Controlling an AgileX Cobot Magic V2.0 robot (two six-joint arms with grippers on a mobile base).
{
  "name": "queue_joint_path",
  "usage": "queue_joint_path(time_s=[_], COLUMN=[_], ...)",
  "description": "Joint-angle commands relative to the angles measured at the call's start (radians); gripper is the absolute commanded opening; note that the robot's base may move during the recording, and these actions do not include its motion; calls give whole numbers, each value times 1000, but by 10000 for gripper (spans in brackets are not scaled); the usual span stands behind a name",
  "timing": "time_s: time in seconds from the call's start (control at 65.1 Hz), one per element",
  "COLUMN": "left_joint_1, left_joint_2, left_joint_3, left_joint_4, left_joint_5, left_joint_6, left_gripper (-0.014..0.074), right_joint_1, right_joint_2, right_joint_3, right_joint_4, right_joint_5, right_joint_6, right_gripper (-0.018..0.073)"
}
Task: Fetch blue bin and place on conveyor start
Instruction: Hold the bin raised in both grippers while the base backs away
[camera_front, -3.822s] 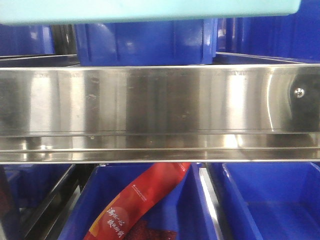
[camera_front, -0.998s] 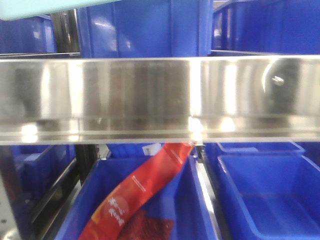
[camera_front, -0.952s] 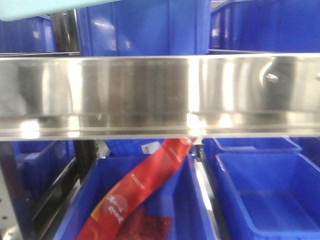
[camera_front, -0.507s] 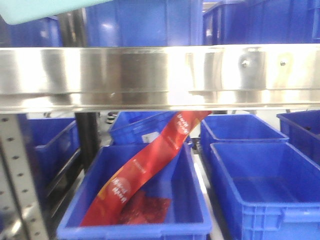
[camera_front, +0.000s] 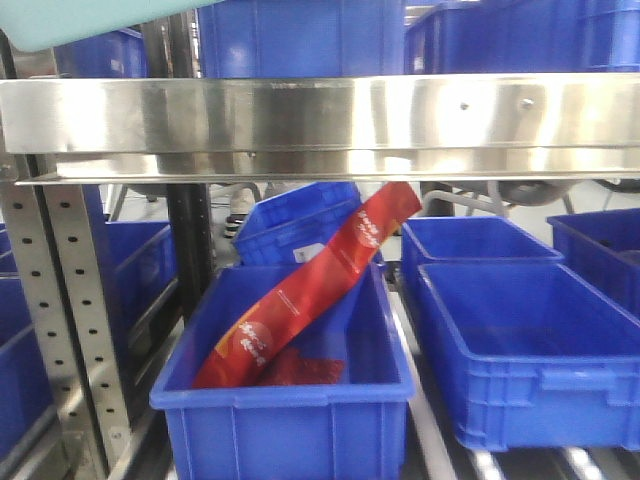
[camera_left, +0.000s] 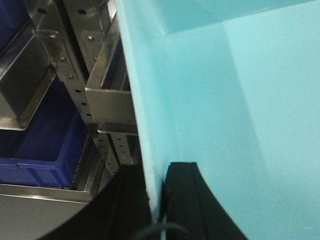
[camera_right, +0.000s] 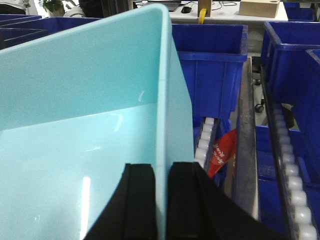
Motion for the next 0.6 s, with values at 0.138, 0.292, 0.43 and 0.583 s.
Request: queue_joint_path(time_s=[0.138, 0.292, 0.43, 0.583], left_joint_1=[-12, -12, -12, -12], left_joint_2=[4, 4, 4, 4], left_joint_3=[-1, -1, -1, -1], left_joint_4=[-14, -14, -14, -14], left_joint_5=[-110, -110, -110, -110], left_joint_6=[22, 22, 22, 22], left_gripper=[-111, -111, -111, -111], right_joint_1=[21, 21, 21, 21], right_joint_2=[-7, -7, -7, -7], right_joint_3=[-8, -8, -8, -8], right_joint_4=[0, -4, -4, -4], right_joint_5=[-37, 134, 274, 341], right_joint_6=[6, 6, 6, 6], right_gripper=[-165, -165, -165, -165])
